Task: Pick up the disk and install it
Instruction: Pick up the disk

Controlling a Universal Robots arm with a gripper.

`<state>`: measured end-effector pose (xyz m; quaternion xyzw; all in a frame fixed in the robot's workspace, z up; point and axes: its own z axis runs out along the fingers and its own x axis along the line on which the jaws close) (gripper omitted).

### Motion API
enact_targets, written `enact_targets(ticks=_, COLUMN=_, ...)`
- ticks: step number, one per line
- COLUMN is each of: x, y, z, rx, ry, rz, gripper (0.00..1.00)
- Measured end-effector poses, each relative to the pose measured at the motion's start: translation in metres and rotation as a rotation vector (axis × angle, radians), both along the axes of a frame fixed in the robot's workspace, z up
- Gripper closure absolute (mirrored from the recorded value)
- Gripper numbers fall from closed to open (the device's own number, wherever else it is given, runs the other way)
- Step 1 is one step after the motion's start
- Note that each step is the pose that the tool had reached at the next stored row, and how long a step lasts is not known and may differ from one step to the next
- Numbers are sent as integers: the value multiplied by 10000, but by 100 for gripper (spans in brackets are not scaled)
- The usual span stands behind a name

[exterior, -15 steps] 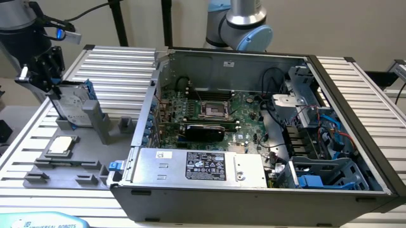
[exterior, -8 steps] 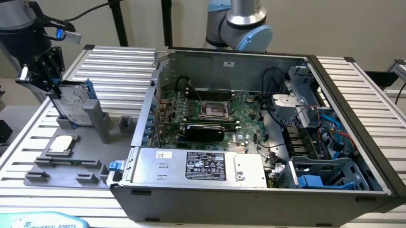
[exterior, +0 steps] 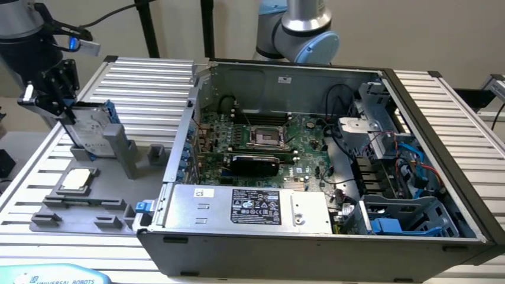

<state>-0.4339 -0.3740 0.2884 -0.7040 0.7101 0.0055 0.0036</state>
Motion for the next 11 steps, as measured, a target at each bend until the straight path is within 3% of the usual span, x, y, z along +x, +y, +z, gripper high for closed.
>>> enact_targets(ticks=11, x=0, y=-22, z=0, rx=1, ry=0, rz=0, gripper=67)
